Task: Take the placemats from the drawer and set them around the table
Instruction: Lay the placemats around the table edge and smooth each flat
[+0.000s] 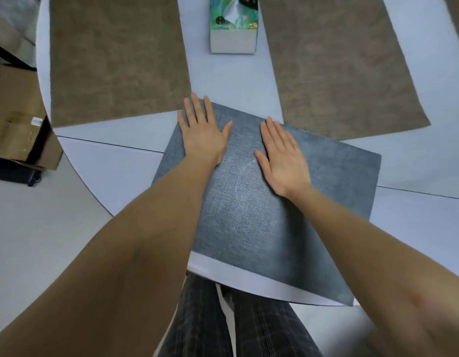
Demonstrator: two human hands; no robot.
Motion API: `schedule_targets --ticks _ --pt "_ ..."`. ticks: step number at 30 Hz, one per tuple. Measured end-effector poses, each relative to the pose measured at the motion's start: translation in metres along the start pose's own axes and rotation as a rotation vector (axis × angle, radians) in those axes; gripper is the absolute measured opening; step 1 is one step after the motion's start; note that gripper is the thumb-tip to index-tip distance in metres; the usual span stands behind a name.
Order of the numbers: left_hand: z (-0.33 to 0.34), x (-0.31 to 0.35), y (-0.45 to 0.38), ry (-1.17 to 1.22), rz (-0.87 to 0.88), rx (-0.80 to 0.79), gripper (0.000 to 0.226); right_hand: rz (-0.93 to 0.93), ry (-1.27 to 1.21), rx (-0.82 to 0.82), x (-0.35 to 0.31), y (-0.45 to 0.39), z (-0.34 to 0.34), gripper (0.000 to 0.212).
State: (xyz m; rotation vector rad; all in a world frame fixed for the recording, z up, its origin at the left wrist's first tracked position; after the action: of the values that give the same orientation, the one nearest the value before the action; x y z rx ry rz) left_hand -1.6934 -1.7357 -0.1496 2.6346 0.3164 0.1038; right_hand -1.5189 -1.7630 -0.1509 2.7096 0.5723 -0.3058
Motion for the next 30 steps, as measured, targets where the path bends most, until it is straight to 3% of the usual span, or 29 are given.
schedule_targets --ticks 4,9,12,17,20,22,25,28,30 --pt "-0.005 0.012 0.005 -0.041 -0.034 -0.042 0.071 0.234 -0.056 0.082 0.053 0.039 -0.006 0.060" --pt "0.016 0.108 0.044 -0.080 0.369 -0.131 0.069 0.209 -0.072 0.060 0.058 0.044 -0.005 0.060" --pt "0.038 0.121 0.060 -0.120 0.344 -0.124 0.073 0.210 -0.064 0.058 0.078 0.060 -0.003 0.060" --pt "0.035 0.122 0.058 -0.133 0.338 -0.160 0.077 0.487 -0.105 0.126 0.140 0.117 -0.004 0.060" --pt "0.027 0.128 0.061 -0.109 0.328 -0.251 0.096 0.591 -0.104 0.113 0.155 0.130 -0.009 0.059" --pt "0.020 0.129 0.062 -0.090 0.316 -0.311 0.110 0.632 -0.109 0.211 0.153 0.128 -0.025 0.058" --pt "0.013 0.131 0.064 -0.073 0.294 -0.353 0.119 0.647 -0.413 0.396 0.151 0.109 -0.060 0.055" --pt "0.010 0.135 0.063 -0.037 0.270 -0.381 0.120 0.946 -1.119 0.509 0.175 0.077 -0.070 0.047" --pt "0.008 0.136 0.063 -0.013 0.248 -0.404 0.121 0.971 -1.479 0.521 0.174 0.056 -0.072 0.025"
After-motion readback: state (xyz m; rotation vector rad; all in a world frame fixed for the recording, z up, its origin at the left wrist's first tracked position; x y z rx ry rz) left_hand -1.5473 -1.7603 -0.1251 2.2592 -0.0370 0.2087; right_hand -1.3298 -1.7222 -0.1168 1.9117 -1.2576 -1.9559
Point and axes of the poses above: each hand's wrist, its own y-axis away from the middle knuckle, its own z-axis out of the palm, x = y × z, the point moved 7 cm from there along -y, towards the middle knuckle, and after that the axes turned 13 degrees about -x, right-handed, at the moved point
